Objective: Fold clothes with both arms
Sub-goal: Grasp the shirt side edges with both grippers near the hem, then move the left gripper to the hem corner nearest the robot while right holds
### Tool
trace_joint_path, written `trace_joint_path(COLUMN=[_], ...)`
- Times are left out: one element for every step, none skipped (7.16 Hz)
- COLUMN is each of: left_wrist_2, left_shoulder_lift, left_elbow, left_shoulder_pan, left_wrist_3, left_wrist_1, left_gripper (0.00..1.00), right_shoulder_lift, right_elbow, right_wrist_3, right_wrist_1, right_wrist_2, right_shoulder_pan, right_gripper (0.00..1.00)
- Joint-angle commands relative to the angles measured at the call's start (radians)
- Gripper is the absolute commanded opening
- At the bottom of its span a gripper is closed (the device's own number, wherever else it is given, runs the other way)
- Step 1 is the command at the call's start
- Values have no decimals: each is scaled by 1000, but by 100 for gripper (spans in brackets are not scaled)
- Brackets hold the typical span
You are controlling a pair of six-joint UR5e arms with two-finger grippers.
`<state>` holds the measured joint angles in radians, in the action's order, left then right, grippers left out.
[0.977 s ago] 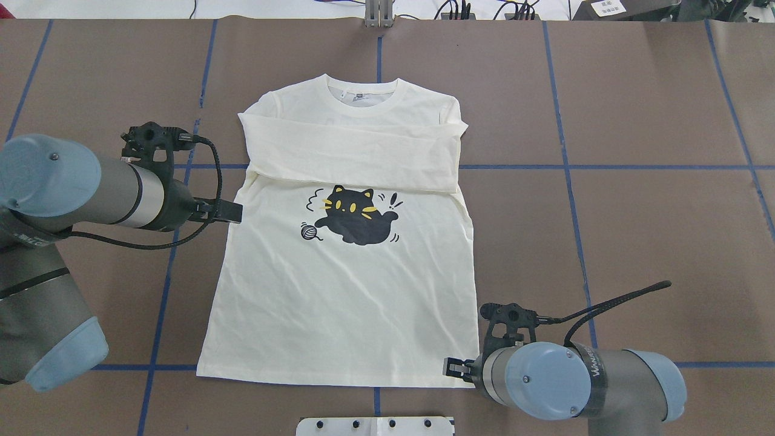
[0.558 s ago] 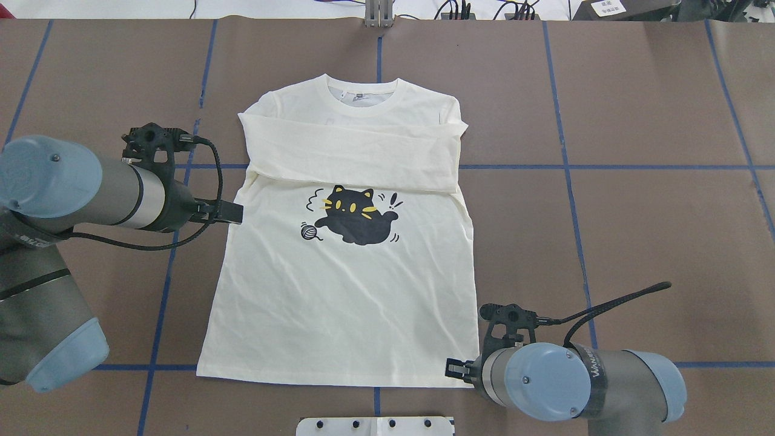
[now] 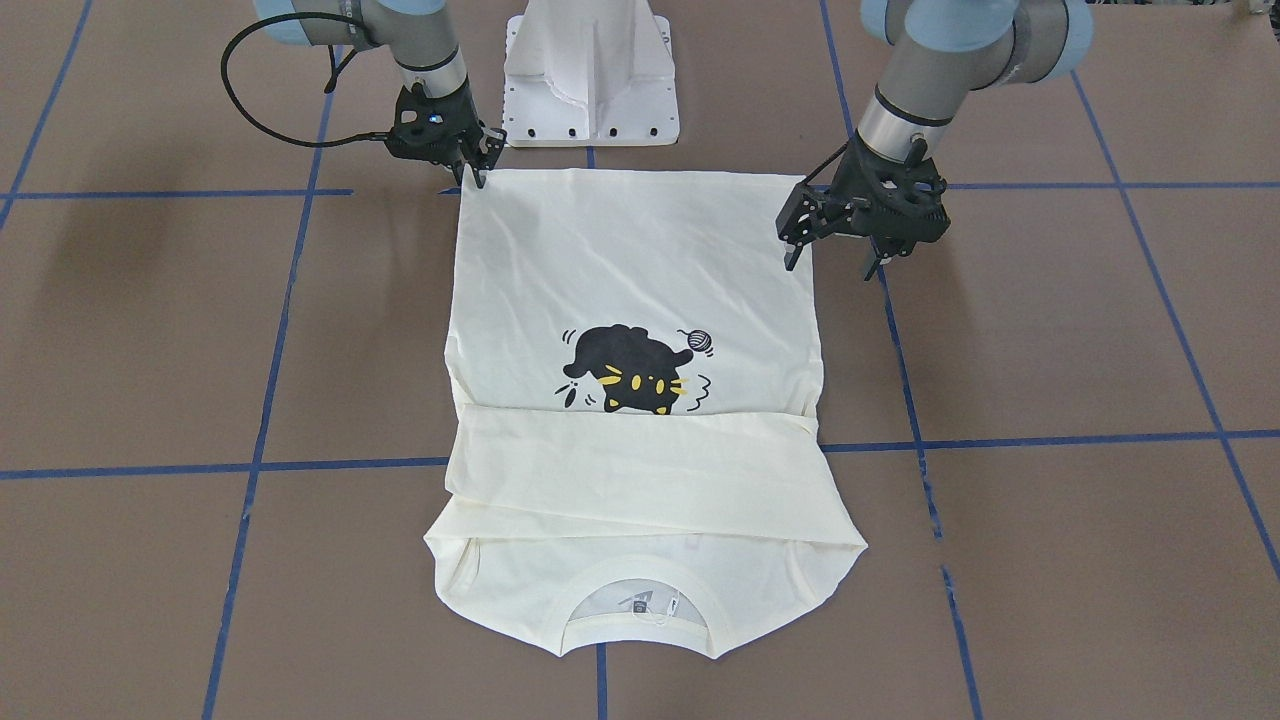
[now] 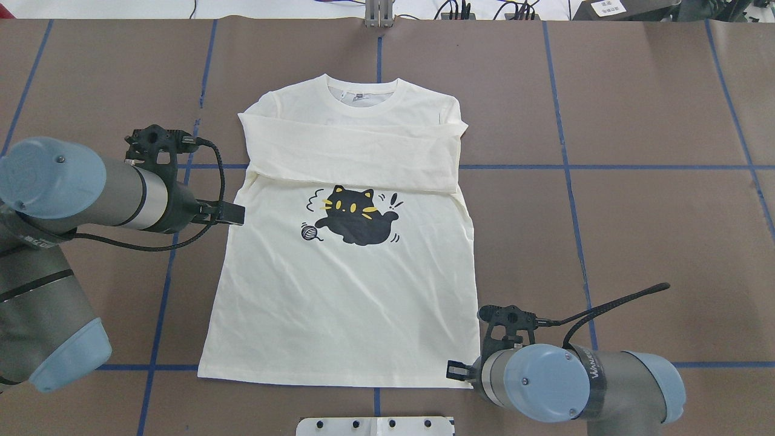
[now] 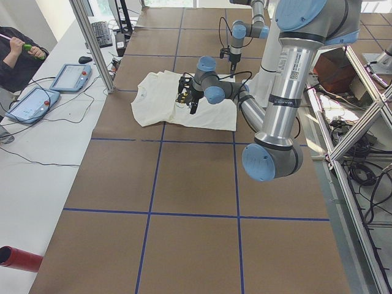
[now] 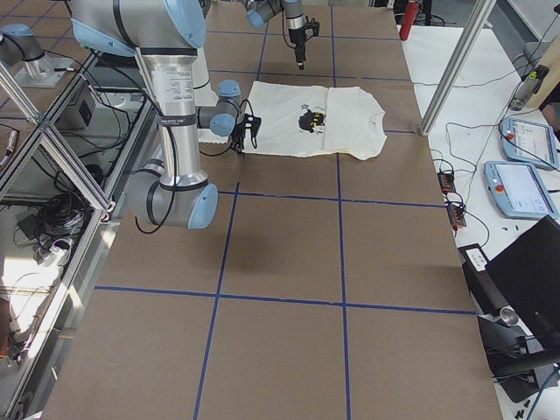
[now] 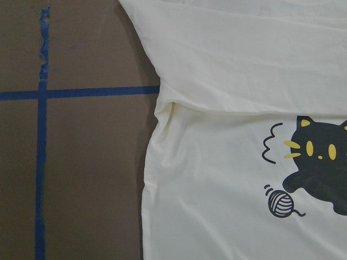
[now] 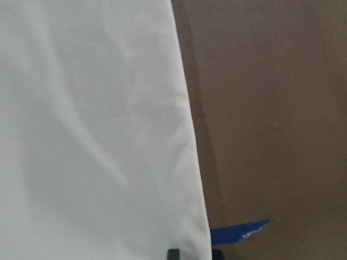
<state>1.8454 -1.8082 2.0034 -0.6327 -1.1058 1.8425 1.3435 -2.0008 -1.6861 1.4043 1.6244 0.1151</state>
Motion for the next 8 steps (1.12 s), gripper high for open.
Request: trace_joint_path(left_wrist_2=[2, 2, 6, 9, 5, -17, -88, -154], left_shoulder_lift=[0, 7, 39, 90, 142, 185, 188, 188], left_elbow=[-12, -15, -11, 7, 53, 92, 97, 94], left_shoulder_pan=[2, 1, 4, 8, 66, 158, 270, 360], left_wrist_3=[-2, -26, -104, -188, -318, -447, -559, -665], left_wrist_1=[6, 7, 11, 30, 47, 49, 44, 41], left_gripper=[100, 100, 100, 100, 100, 100, 99, 97], right_shoulder_lift=[0, 0, 2, 3, 6, 5, 3, 3], right_elbow=[-4, -15, -30, -45, -76, -105, -107, -108], right_wrist_3=[0, -3, -3, 0, 8, 9, 9, 9], right_wrist_1=[1, 1, -1, 1, -1, -1, -1, -2], right_wrist_2=[0, -8, -14, -9, 6, 8, 5, 5], right_shoulder_pan=[1, 3, 8, 29, 49, 54, 55, 57], right_gripper=[0, 0, 0, 0, 0, 0, 0, 0])
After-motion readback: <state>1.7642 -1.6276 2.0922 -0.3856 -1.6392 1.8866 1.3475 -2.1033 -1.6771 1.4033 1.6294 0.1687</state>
